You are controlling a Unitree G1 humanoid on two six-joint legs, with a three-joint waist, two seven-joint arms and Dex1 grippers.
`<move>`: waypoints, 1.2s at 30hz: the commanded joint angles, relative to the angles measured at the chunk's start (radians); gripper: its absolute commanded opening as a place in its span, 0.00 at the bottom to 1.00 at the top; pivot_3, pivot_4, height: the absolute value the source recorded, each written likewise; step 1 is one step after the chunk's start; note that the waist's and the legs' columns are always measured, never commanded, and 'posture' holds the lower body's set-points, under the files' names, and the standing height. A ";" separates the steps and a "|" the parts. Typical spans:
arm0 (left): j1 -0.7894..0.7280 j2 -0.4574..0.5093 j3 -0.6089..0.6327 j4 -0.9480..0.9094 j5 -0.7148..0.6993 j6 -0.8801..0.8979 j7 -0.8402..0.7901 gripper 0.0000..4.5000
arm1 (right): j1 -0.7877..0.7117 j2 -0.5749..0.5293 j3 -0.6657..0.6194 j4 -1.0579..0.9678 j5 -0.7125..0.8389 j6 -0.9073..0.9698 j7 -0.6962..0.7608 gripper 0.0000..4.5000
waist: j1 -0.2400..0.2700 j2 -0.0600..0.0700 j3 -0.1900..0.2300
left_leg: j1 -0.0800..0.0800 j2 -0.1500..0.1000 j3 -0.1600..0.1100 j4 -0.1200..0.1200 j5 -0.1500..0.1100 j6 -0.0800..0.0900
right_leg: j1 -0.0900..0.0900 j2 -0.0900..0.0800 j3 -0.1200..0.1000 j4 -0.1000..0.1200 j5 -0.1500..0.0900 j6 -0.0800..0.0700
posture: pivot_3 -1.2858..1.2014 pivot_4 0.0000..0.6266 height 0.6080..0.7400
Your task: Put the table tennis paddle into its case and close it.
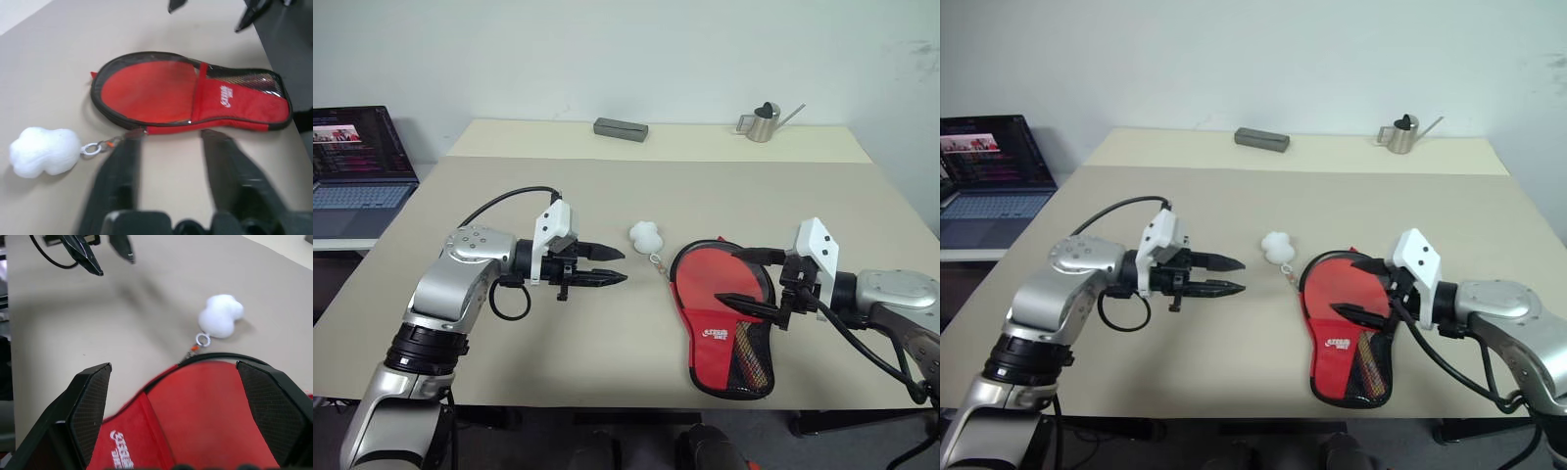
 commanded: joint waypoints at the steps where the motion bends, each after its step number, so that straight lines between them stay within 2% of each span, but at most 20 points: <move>1: 0.019 0.018 0.056 0.007 0.013 -0.009 0.056 0.80 | -0.049 0.024 0.031 0.024 -0.042 -0.049 0.019 1.00 | -0.002 0.000 0.000 | 0.000 0.000 0.000 0.000 0.000 0.000 | 0.000 0.000 0.000 0.000 0.000 0.000 | 0.52 0.24 1.00; 3: 0.027 0.025 0.062 0.012 0.022 -0.015 0.074 0.97 | -0.066 0.036 0.047 0.040 -0.056 -0.064 0.031 1.00 | -0.002 0.000 0.000 | 0.001 0.000 0.000 0.000 0.000 0.000 | 0.000 0.000 0.000 0.001 0.000 0.000 | 0.52 0.24 1.00; 4: 0.030 0.028 0.066 0.016 0.027 -0.018 0.084 0.99 | -0.073 0.041 0.053 0.048 -0.063 -0.071 0.039 1.00 | -0.001 0.000 0.000 | 0.001 0.000 0.000 0.000 0.000 0.000 | 0.000 0.000 0.000 0.001 0.000 0.000 | 0.52 0.24 1.00; 14: 0.018 0.041 0.131 0.145 0.110 -0.110 0.223 0.99 | -0.105 0.132 0.119 0.180 -0.171 -0.214 0.099 1.00 | 0.000 0.000 0.000 | 0.001 0.000 0.000 0.000 0.000 0.000 | 0.000 -0.001 0.000 0.001 0.000 -0.001 | 0.52 0.24 1.00; 22: 0.011 -0.017 0.092 0.139 0.115 -0.100 0.238 0.99 | -0.138 0.208 0.192 0.368 -0.255 -0.246 0.130 1.00 | 0.000 0.000 0.000 | 0.001 -0.001 0.000 0.000 0.000 0.000 | 0.000 -0.001 0.000 0.002 0.000 -0.001 | 0.52 0.24 1.00; 36: -0.037 -0.082 0.053 0.178 0.127 -0.079 0.249 0.99 | -0.082 0.267 0.252 0.519 -0.370 -0.357 0.194 1.00 | -0.001 0.000 0.000 | 0.000 -0.001 0.001 0.001 0.000 0.000 | -0.002 -0.001 -0.001 0.004 0.000 -0.001 | 0.52 0.24 1.00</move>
